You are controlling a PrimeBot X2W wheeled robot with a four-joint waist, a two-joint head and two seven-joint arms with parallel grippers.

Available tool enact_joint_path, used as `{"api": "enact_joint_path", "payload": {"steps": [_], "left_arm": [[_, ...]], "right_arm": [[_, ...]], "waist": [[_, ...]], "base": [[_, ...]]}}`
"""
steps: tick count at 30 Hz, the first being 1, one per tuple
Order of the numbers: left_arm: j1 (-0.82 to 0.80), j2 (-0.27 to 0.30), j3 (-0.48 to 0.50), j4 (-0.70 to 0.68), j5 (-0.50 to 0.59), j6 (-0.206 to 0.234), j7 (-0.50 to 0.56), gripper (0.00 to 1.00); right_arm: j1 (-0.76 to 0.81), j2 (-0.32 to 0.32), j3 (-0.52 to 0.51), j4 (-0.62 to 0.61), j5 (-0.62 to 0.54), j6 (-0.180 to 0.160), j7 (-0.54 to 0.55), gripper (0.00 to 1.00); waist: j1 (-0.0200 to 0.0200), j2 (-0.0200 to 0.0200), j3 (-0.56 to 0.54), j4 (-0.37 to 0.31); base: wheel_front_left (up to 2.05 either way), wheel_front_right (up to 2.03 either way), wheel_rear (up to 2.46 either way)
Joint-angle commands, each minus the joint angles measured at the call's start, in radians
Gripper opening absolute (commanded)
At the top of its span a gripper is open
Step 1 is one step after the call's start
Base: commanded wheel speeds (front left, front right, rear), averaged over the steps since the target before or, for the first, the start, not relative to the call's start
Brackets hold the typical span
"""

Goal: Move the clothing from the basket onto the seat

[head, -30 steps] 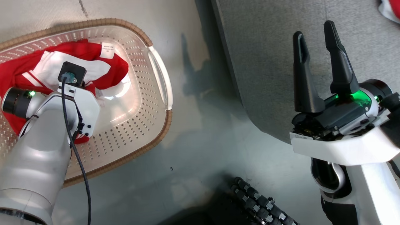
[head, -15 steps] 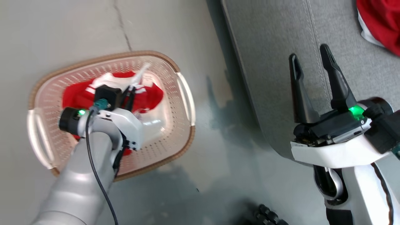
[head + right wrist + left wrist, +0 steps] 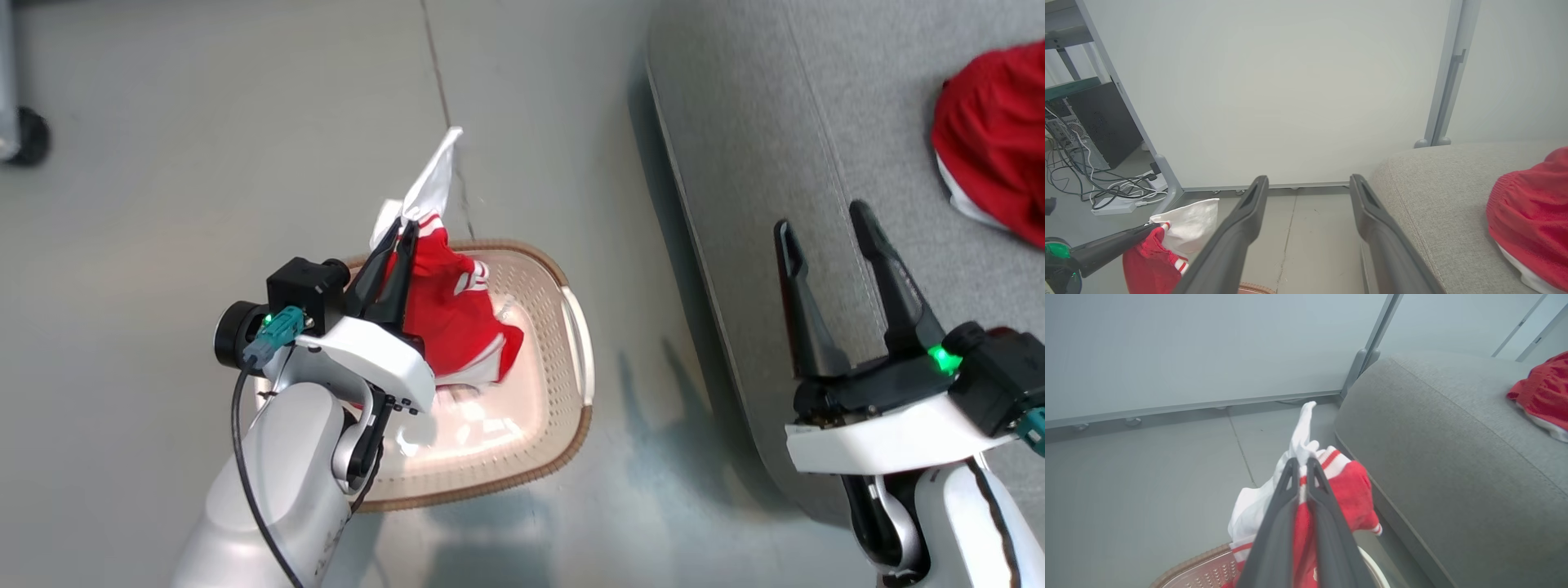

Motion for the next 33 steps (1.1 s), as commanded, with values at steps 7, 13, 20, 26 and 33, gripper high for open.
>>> {"api": "enact_joint_path", "payload": {"steps": [7,13,20,26,33], "left_arm": [[0.096,0.024,0.053,-0.250,-0.005,0.029,-0.005,0.00],[0.132,0.040,0.057,-0.370,-0.002,0.039,-0.001,0.00],[0.176,0.067,0.046,-0.527,0.005,0.055,0.032,0.00],[0.228,0.088,0.038,-0.640,0.002,0.075,0.069,0.00],[0.300,0.107,0.024,-0.751,0.008,0.101,0.098,0.00]], "right_arm": [[0.093,0.007,-0.024,-0.013,-0.011,0.000,0.055,1.00],[0.136,0.013,-0.024,-0.020,-0.016,0.000,0.084,1.00],[0.187,0.021,-0.019,-0.017,-0.016,0.000,0.107,1.00],[0.225,0.025,-0.012,-0.016,-0.014,0.000,0.122,1.00],[0.270,0.029,-0.004,-0.024,-0.013,0.000,0.135,1.00]], "waist": [[0.0000,0.0000,-0.204,0.083],[0.0000,0.0000,-0.270,0.085],[0.0000,0.0000,-0.349,0.080],[0.0000,0.0000,-0.403,0.073],[0.0000,0.0000,-0.448,0.061]], "base": [[0.00,0.00,0.00],[0.00,0.00,0.00],[0.00,0.00,0.00],[0.00,0.00,0.00],[0.00,0.00,0.00]]}}
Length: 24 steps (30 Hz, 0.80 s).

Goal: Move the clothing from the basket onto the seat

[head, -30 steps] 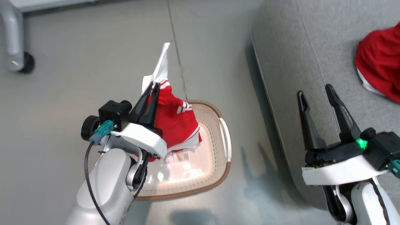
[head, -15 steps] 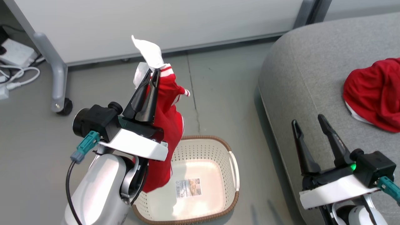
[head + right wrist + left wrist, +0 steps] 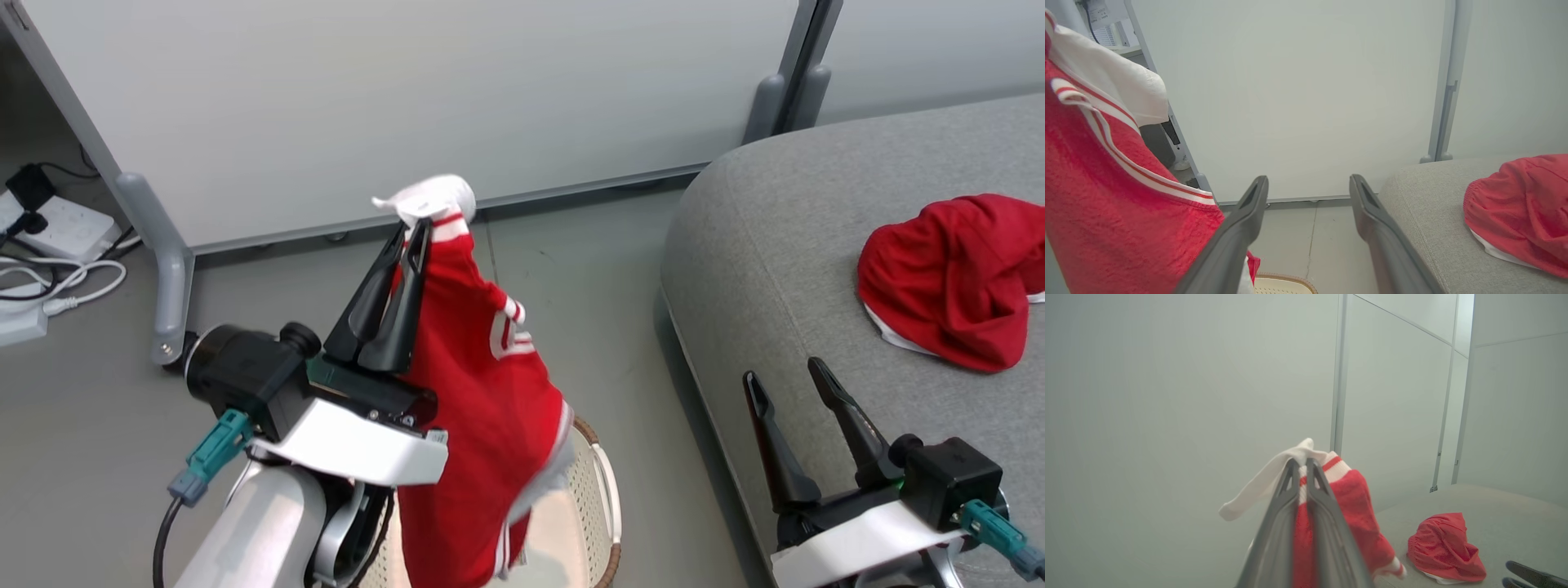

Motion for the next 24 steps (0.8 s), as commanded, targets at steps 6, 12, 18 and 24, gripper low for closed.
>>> {"api": "enact_joint_path", "payload": {"steps": [6,12,18,24], "left_arm": [[0.071,0.017,-0.015,-0.072,0.002,0.024,0.025,0.00],[0.095,0.018,-0.026,-0.078,-0.007,0.027,0.035,0.00],[0.089,0.016,-0.032,-0.080,-0.012,0.027,0.037,0.00],[0.090,0.014,-0.036,-0.075,-0.018,0.026,0.033,0.00]], "right_arm": [[0.036,0.003,0.001,-0.008,0.001,0.000,0.010,1.00],[0.033,0.005,0.008,-0.005,0.004,0.000,0.015,1.00],[0.025,0.006,0.016,-0.012,-0.002,0.000,0.017,1.00],[0.014,0.007,0.031,-0.021,0.007,0.000,0.014,1.00]], "waist": [[0.0000,-0.0001,-0.032,-0.009],[0.0000,-0.0001,-0.041,-0.004],[0.0000,-0.0001,-0.046,0.007],[0.0000,-0.0001,-0.049,0.020]], "base": [[0.00,0.00,0.00],[0.00,0.00,0.00],[0.00,0.00,0.00],[0.00,0.00,0.00]]}}
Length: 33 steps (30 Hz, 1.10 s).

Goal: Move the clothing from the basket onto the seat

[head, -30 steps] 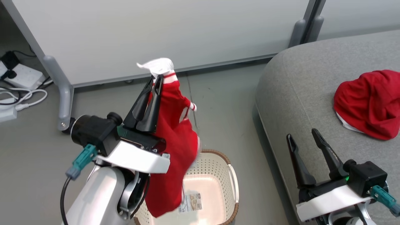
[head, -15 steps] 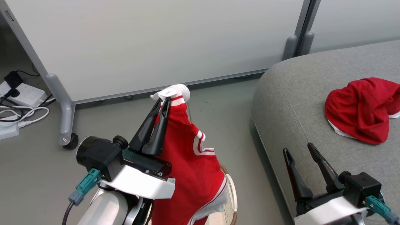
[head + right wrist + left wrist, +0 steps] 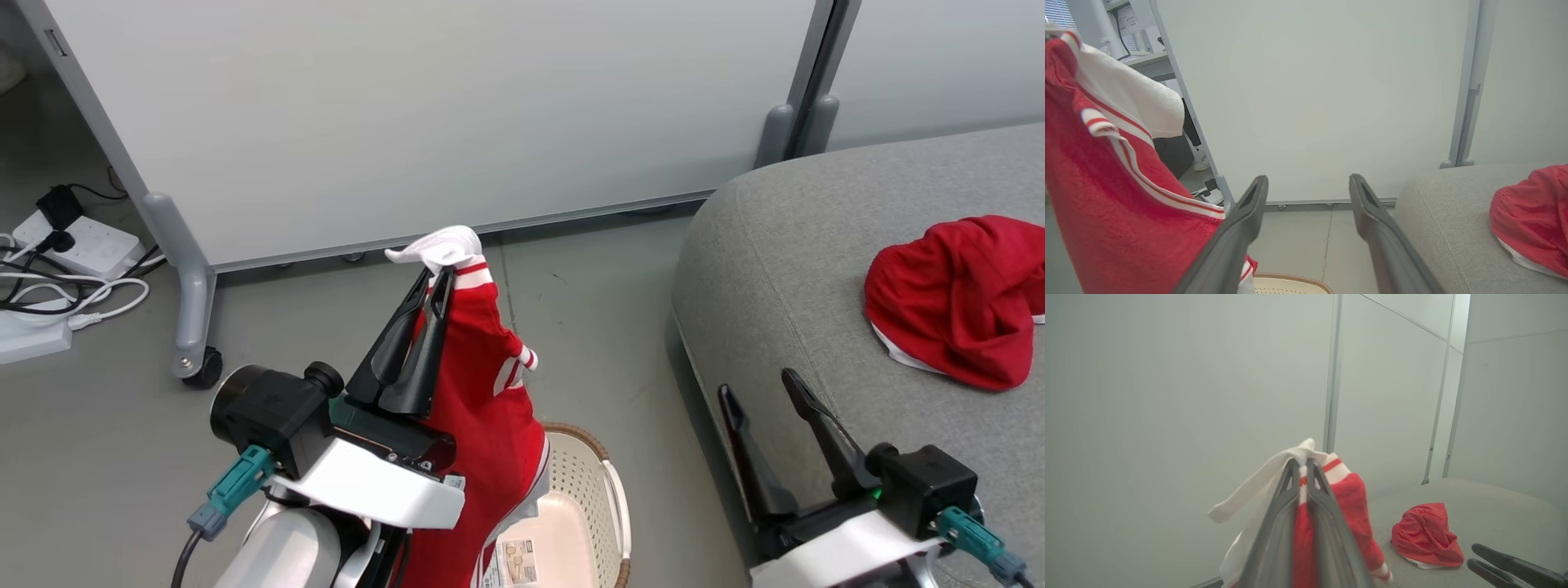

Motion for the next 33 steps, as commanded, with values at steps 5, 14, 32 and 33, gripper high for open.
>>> {"api": "enact_joint_path", "payload": {"steps": [5,14,32,33], "left_arm": [[-0.022,0.001,-0.007,0.004,0.003,-0.003,-0.006,0.00],[-0.048,-0.023,-0.026,0.026,-0.008,-0.014,-0.016,0.00],[-0.077,-0.035,-0.063,0.046,-0.017,-0.034,-0.021,0.00],[-0.076,-0.039,-0.063,0.043,-0.027,-0.040,-0.025,0.00]], "right_arm": [[-0.047,-0.012,0.101,-0.024,0.037,0.000,0.004,1.00],[-0.190,-0.037,0.397,0.047,0.144,0.000,-0.014,1.00],[-0.502,-0.004,0.654,0.448,0.270,0.000,-0.137,0.00],[-0.511,-0.004,0.655,0.456,0.278,0.000,-0.149,0.00]], "waist": [[0.0000,0.0000,0.003,0.023],[0.0000,0.0000,0.021,0.072],[0.0000,0.0000,0.043,0.112],[0.0000,0.0000,0.043,0.111]], "base": [[0.00,0.00,0.00],[0.00,0.00,0.00],[0.00,0.00,0.00],[0.00,0.00,0.00]]}}
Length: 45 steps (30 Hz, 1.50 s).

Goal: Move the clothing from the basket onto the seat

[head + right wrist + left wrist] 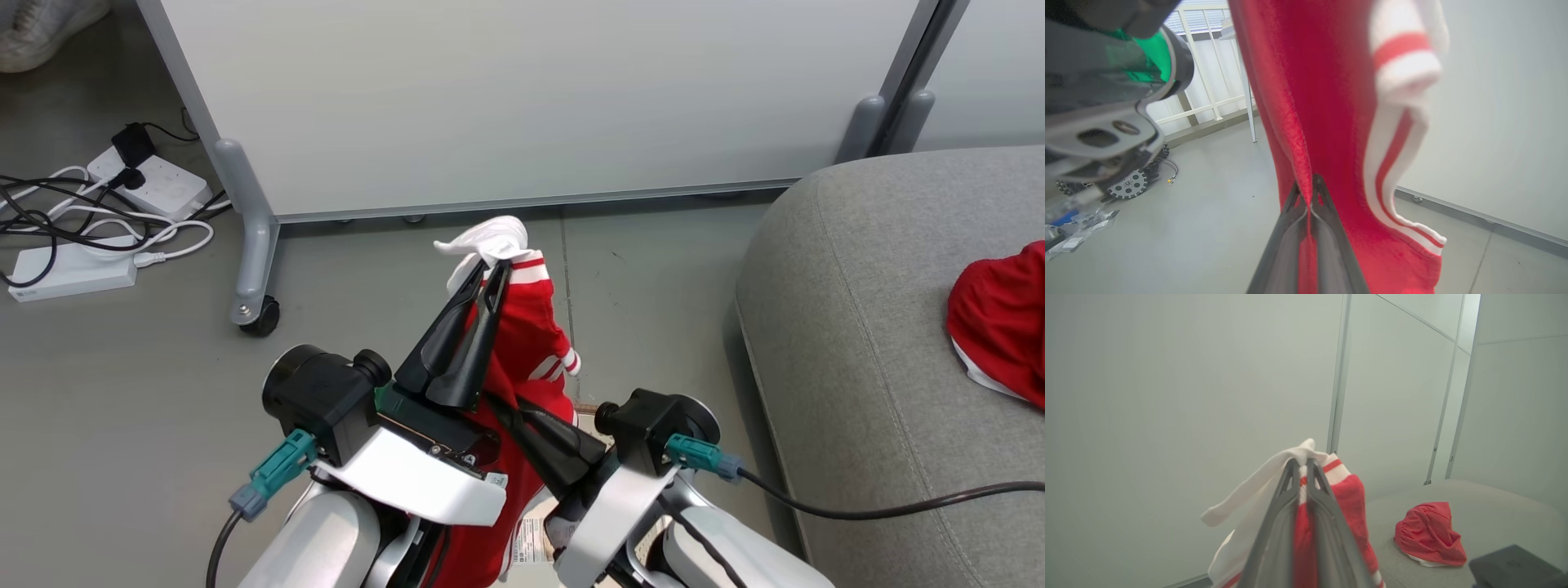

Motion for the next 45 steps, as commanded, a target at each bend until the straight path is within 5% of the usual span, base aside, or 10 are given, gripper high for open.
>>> {"api": "enact_joint_path", "payload": {"steps": [1,2,3,4,5,20,31,45], "left_arm": [[-0.014,-0.002,0.002,-0.006,-0.016,-0.010,-0.008,0.00],[-0.015,0.000,0.003,-0.008,-0.013,-0.010,-0.012,0.00],[-0.015,-0.002,0.005,-0.010,-0.013,-0.007,-0.015,0.24],[-0.015,-0.004,0.006,-0.013,-0.015,-0.006,-0.020,0.94],[-0.016,-0.001,0.006,-0.014,-0.007,-0.001,-0.023,1.00],[0.054,0.090,-0.115,0.003,0.081,-0.045,0.037,1.00],[0.067,0.124,-0.176,0.039,0.086,-0.083,0.090,1.00],[0.053,0.144,-0.203,0.003,0.096,-0.086,0.125,1.00]], "right_arm": [[-0.019,-0.001,-0.001,0.010,0.012,0.000,-0.021,0.00],[-0.025,0.000,-0.006,0.016,0.014,0.000,-0.030,0.00],[-0.030,0.000,-0.012,0.018,0.018,0.000,-0.038,0.00],[-0.035,0.000,-0.020,0.018,0.019,0.000,-0.046,0.00],[-0.041,0.000,-0.030,0.018,0.020,0.000,-0.052,0.00],[-0.068,-0.037,-0.251,0.006,-0.029,0.000,-0.078,0.00],[-0.012,-0.045,-0.322,0.010,-0.046,0.000,-0.061,0.00],[0.004,-0.048,-0.389,0.002,-0.049,0.000,-0.059,0.00]], "waist": [[0.0000,0.0000,0.001,-0.002],[0.0000,0.0000,0.001,-0.004],[0.0000,0.0000,0.001,-0.006],[0.0000,0.0000,0.002,-0.008],[0.0000,0.0000,0.003,-0.011],[0.0000,0.0000,0.025,-0.061],[0.0000,0.0000,0.026,-0.099],[0.0000,0.0000,0.092,-0.324]], "base": [[0.00,0.00,0.00],[0.00,0.00,0.00],[0.00,0.00,0.00],[0.00,0.00,0.00],[0.00,0.00,0.00],[0.00,0.00,0.00],[0.00,0.00,0.00],[0.00,0.00,0.00]]}}
